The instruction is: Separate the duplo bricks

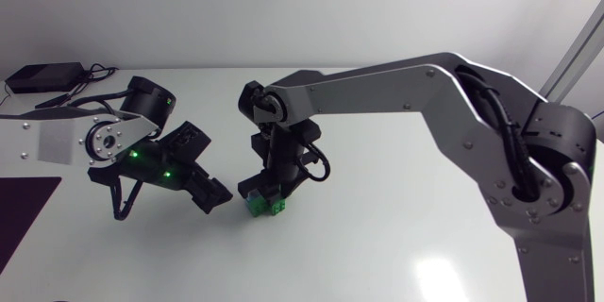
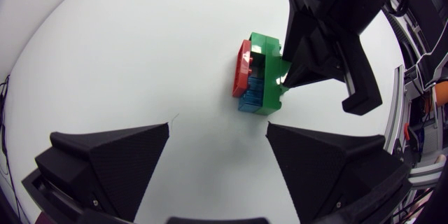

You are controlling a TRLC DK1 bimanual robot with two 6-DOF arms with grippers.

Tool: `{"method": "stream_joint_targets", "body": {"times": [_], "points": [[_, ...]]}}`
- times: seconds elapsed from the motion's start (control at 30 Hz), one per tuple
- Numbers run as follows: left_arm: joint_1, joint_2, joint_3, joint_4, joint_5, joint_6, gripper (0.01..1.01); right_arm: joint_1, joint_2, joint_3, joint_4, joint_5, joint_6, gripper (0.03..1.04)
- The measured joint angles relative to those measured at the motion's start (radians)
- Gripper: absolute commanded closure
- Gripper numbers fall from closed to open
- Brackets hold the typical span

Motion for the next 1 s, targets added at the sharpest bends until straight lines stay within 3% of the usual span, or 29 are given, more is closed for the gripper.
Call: {"method": "stream_joint_targets", "body": {"times": [0.2, 0.33, 0.37, 0.53, 0.7, 1.0], "points": [[-0.003, 0.0, 0.0, 0.0, 0.0, 0.0, 0.052, 0.0, -0.022, -0.041, 0.031, 0.0, -0.007, 0.76], [-0.006, 0.0, 0.0, 0.0, 0.001, 0.0, 0.052, 0.001, -0.025, -0.044, 0.031, 0.0, -0.007, 0.39], [-0.005, 0.0, 0.0, 0.0, 0.0, 0.0, 0.052, 0.001, -0.025, -0.044, 0.031, 0.0, -0.007, 0.38], [-0.006, 0.0, 0.0, -0.001, 0.001, 0.0, 0.052, 0.01, -0.022, -0.057, 0.022, 0.0, -0.007, 0.39], [-0.006, 0.0, 0.0, -0.005, 0.0, 0.0, 0.052, 0.014, -0.021, -0.057, 0.02, 0.001, -0.007, 0.57], [-0.008, 0.0, 0.0, -0.008, 0.001, 0.0, 0.052, 0.014, -0.016, -0.056, 0.02, 0.007, -0.007, 0.6]]}}
